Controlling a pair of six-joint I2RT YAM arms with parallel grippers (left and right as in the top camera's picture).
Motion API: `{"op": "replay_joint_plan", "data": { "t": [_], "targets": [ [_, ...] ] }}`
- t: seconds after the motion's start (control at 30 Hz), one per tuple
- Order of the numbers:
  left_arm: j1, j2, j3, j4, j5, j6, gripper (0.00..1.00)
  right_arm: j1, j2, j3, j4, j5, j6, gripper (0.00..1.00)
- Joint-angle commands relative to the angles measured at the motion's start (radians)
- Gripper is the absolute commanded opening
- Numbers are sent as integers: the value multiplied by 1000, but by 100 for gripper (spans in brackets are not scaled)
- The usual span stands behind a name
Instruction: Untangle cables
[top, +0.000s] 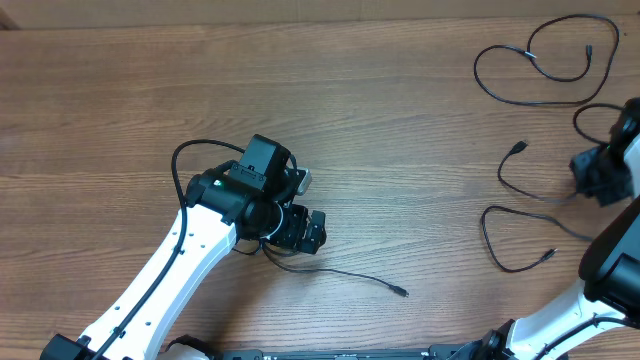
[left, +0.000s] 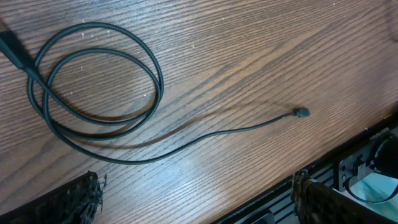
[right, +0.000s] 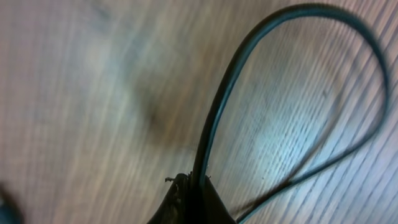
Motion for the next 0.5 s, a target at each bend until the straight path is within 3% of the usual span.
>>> {"op": "replay_joint_plan", "data": {
  "t": [0.0,0.23,0.47],
  "targets": [
    [-6,-17,19,3,-7,-5,100,2,-44,169,-39,0,-61,4],
    [-6,-17,19,3,-7,-5,99,4,-123,399,-202,-146,-64,4],
    [-6,-17,19,3,-7,-5,99,5,-242,450,-240,-590,-153,4]
  ]
}}
